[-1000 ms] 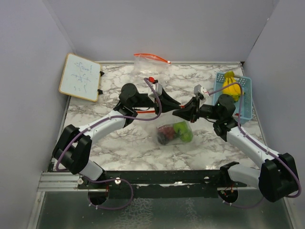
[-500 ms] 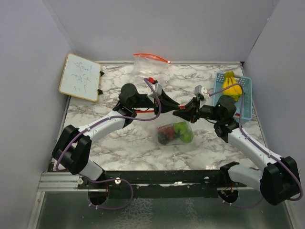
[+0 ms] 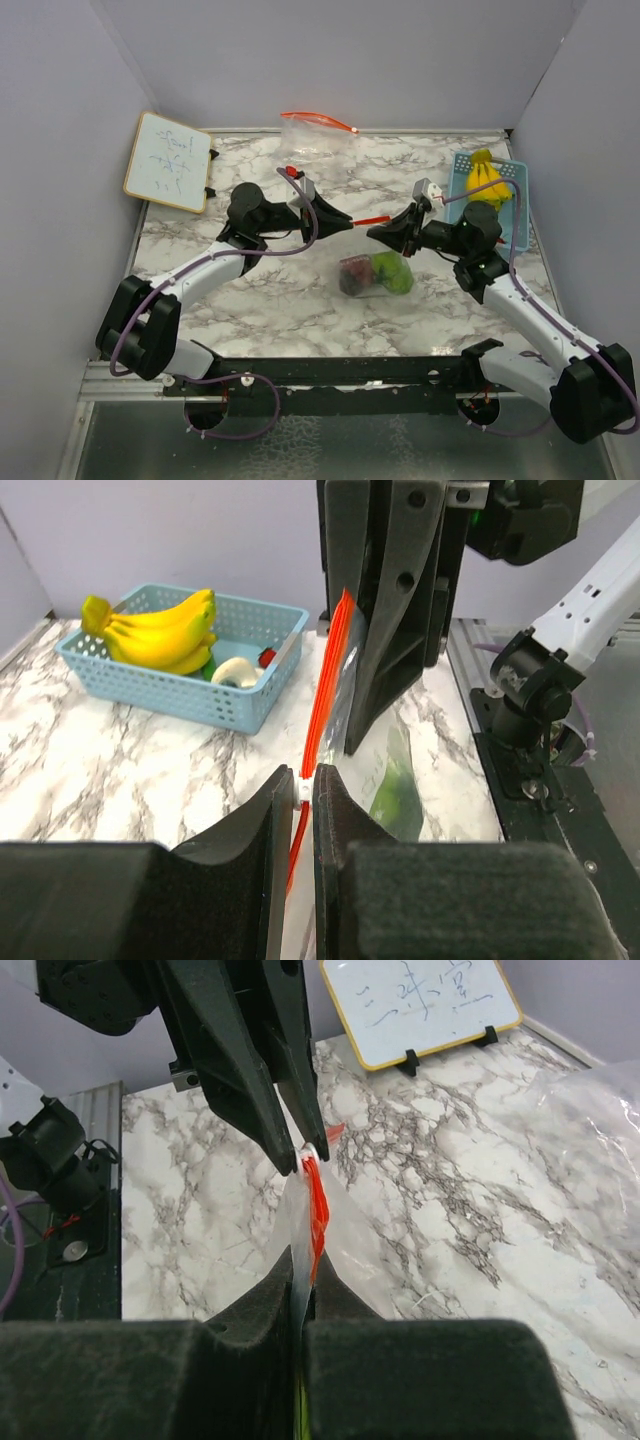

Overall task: Open the zip-top bag and remove the fake food
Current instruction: Unzip the zipper food storage bag at the center of the board, then open the zipper of the food storage bag at the center of the board.

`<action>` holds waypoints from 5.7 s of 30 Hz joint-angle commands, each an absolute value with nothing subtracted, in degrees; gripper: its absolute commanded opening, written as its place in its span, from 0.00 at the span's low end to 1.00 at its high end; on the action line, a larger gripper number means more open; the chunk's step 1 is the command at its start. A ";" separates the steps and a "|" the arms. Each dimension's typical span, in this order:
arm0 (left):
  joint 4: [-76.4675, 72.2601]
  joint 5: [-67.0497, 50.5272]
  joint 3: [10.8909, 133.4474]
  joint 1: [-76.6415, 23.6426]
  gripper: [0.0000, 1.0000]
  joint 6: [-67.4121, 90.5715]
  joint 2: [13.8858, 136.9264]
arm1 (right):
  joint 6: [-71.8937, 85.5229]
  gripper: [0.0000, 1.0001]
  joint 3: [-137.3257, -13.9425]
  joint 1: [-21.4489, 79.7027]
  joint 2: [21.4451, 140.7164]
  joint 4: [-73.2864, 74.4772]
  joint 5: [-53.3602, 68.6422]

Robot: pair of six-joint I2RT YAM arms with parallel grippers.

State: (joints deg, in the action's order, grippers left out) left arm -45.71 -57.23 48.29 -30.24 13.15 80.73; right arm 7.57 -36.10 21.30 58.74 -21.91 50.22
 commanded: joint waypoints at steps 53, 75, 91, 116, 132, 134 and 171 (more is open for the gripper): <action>-101.36 -58.34 33.05 -10.55 0.00 50.04 91.92 | 5.87 0.66 -46.62 19.03 55.03 -14.78 25.25; -58.27 -52.76 38.92 -26.72 0.47 20.62 79.13 | 22.73 0.60 -48.67 20.39 61.95 -4.02 15.36; -44.72 -39.64 50.69 -25.42 0.48 12.02 83.01 | 22.53 0.54 -43.92 20.39 59.06 -4.28 17.24; -17.77 -29.06 63.03 -29.77 0.38 3.44 89.18 | 22.45 0.53 -42.94 20.39 59.16 -5.18 16.99; -16.24 -11.33 64.60 -31.74 0.85 7.64 87.97 | 22.29 0.53 -42.45 20.34 59.38 -5.71 17.31; -16.75 -3.17 65.33 -31.69 0.92 9.74 87.90 | 22.18 0.53 -42.22 20.38 59.21 -5.71 17.23; -7.76 -24.40 67.49 -30.57 0.80 11.29 84.35 | 24.07 0.97 -37.16 20.39 56.58 -11.62 13.71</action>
